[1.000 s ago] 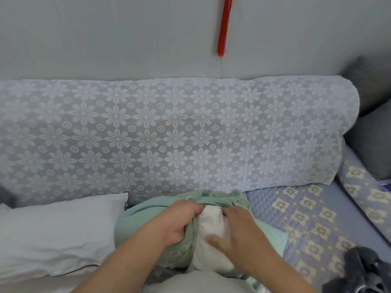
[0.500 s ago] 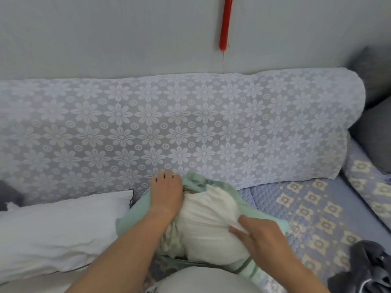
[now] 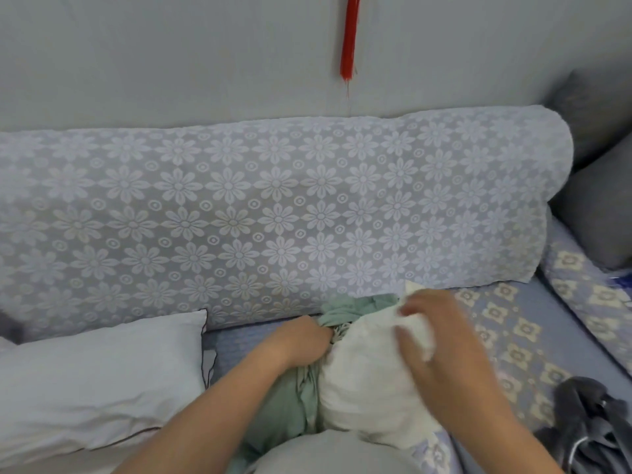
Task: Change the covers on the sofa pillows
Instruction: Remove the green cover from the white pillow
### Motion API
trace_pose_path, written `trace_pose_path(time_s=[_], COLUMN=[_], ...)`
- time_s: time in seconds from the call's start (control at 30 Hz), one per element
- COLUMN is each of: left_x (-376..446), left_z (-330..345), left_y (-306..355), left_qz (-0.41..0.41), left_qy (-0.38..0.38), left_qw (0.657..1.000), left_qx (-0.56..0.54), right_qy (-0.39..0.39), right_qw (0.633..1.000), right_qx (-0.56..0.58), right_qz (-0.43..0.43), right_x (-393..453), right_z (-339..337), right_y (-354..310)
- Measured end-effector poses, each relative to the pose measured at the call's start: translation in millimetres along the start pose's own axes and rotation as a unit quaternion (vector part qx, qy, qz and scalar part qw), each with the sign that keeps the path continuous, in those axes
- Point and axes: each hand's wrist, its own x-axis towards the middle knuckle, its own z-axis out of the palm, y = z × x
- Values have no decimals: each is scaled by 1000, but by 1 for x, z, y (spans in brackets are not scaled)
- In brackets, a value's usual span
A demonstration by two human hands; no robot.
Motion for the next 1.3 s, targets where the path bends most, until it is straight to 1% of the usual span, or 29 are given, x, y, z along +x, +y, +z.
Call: trace_pose_path(time_s=[0.03, 0.07, 0.1, 0.13, 0.17, 0.23, 0.27, 0.3, 0.33, 0.4, 0.43, 0.47, 0.5, 0.57, 0.6, 0.63, 0.7, 0.8, 0.83, 0.93, 0.97, 1.0, 1.07, 1.1, 1.13, 1.2, 1.23, 1.27, 1.3], left_x=[-1, -1, 1, 0, 2, 3, 0, 0, 0, 6, 9, 13, 17, 18, 16, 14, 9, 9, 9, 18, 21, 24, 29, 27, 24, 18, 18, 17, 17], left_z=[-1, 0, 1, 1, 3, 4, 3, 3, 2, 3, 4, 7, 11, 17, 21, 24, 31, 39, 39, 23, 14, 5, -8, -14, -16, -12, -6, 0, 10], left_y=[5, 8, 7, 5, -2, -18, -22, -25, -26, -23, -23, -24, -27, -34, -35, -36, -36, -32, -30, -27, -33, -43, -76, -92, -105, -113, -112, -105, -100], left_qz=[-10, -23, -23, -18, -23, -56, -65, -56, -45, -17, 0, 14, 21, 25, 39, 59, 89, 70, 57, -7, -40, -75, -130, -144, -142, -98, -79, -71, -74], left_qy=[-7, -21, -30, -40, -47, -85, -107, -116, -111, -76, -59, -42, -21, 40, 62, 80, 112, 156, 168, 197, 195, 188, 190, 209, 235, 267, 274, 263, 220], left_qw=[1000, 998, 997, 996, 994, 977, 964, 960, 966, 991, 997, 999, 1000, 999, 997, 992, 981, 965, 960, 953, 951, 950, 946, 940, 931, 925, 930, 945, 966], left_qx=[-29, -47, -60, -73, -95, -185, -236, -247, -231, -109, -46, -6, 9, 16, 33, 72, 131, 197, 218, 232, 237, 238, 228, 229, 241, 252, 234, 181, 115], right_qy=[-115, -213, -279, -320, -347, -371, -373, -363, -349, -338, -334, -307, -279, -249, -240, -236, -266, -342, -347, -321, -318, -297, -247, -245, -243, -250, -257, -258, -264], right_qw=[992, 970, 943, 921, 908, 896, 891, 890, 889, 886, 885, 895, 907, 924, 929, 934, 932, 910, 906, 904, 902, 909, 932, 937, 938, 935, 930, 929, 928], right_qx=[-23, -74, -128, -170, -195, -218, -236, -256, -276, -297, -304, -298, -287, -256, -245, -235, -213, -188, -193, -237, -253, -262, -258, -250, -244, -241, -248, -248, -248], right_qz=[-44, -94, -131, -141, -132, -113, -108, -106, -110, -115, -113, -124, -133, -137, -138, -131, -125, -138, -148, -154, -145, -132, -59, -12, 24, 69, 85, 90, 91], right_x=[5, 7, 8, 7, 6, -1, -4, -7, -8, -6, -5, -4, -5, -9, -11, -13, -16, -14, -13, -13, -12, -11, -6, -2, 0, 3, 5, 7, 9], right_z=[14, 32, 48, 60, 66, 71, 72, 74, 80, 90, 95, 100, 103, 103, 101, 100, 97, 96, 97, 100, 100, 97, 83, 75, 68, 60, 59, 57, 54], right_y=[-10, -12, -9, -7, -5, -2, -3, -2, -2, -1, 2, 5, 8, 16, 18, 20, 21, 20, 18, 9, 8, 10, 20, 28, 37, 48, 49, 50, 47])
